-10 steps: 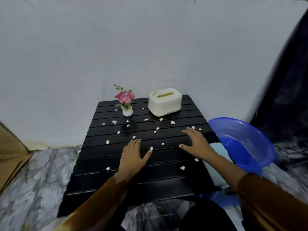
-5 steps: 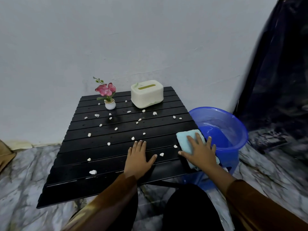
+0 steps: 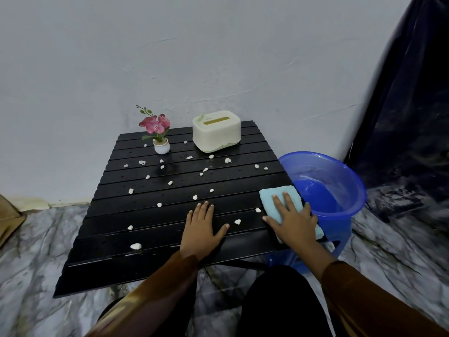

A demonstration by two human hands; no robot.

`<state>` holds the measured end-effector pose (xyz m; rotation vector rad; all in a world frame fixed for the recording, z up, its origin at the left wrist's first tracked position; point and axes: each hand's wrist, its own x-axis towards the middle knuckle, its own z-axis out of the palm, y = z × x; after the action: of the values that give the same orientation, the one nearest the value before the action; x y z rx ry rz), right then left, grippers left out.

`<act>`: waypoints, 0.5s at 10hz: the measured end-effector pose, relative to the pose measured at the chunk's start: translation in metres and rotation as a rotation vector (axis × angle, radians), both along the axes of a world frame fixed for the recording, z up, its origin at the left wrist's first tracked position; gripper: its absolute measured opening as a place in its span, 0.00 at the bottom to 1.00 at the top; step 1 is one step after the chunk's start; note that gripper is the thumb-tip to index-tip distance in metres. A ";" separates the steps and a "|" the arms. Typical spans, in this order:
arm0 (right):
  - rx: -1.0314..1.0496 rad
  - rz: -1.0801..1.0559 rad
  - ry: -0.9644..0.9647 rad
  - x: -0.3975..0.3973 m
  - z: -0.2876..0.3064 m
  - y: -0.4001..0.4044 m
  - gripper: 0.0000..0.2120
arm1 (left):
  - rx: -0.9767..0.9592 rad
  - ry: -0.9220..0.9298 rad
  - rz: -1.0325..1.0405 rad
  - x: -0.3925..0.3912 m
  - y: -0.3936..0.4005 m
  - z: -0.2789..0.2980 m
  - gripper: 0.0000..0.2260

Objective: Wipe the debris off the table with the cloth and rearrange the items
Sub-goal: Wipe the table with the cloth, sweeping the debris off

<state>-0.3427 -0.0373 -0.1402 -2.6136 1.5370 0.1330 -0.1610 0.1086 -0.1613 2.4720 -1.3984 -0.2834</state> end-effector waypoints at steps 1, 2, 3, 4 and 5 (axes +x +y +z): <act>-0.036 0.012 0.027 0.000 -0.001 0.003 0.33 | -0.005 0.001 -0.012 0.001 0.001 0.000 0.33; -0.131 0.023 0.023 -0.001 -0.001 0.005 0.32 | 0.004 -0.003 -0.013 0.001 0.001 -0.002 0.33; -0.169 0.032 -0.025 -0.001 -0.003 0.003 0.29 | -0.001 -0.011 -0.009 0.000 0.001 -0.002 0.33; -0.164 0.036 -0.101 0.000 -0.004 0.001 0.26 | -0.004 -0.020 -0.007 0.002 0.001 -0.003 0.33; -0.120 0.026 -0.166 -0.003 -0.002 -0.004 0.24 | -0.009 -0.003 -0.008 -0.001 -0.001 -0.001 0.33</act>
<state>-0.3456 -0.0411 -0.1422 -2.6575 1.4987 -0.1753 -0.1620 0.1080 -0.1624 2.4605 -1.4082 -0.2746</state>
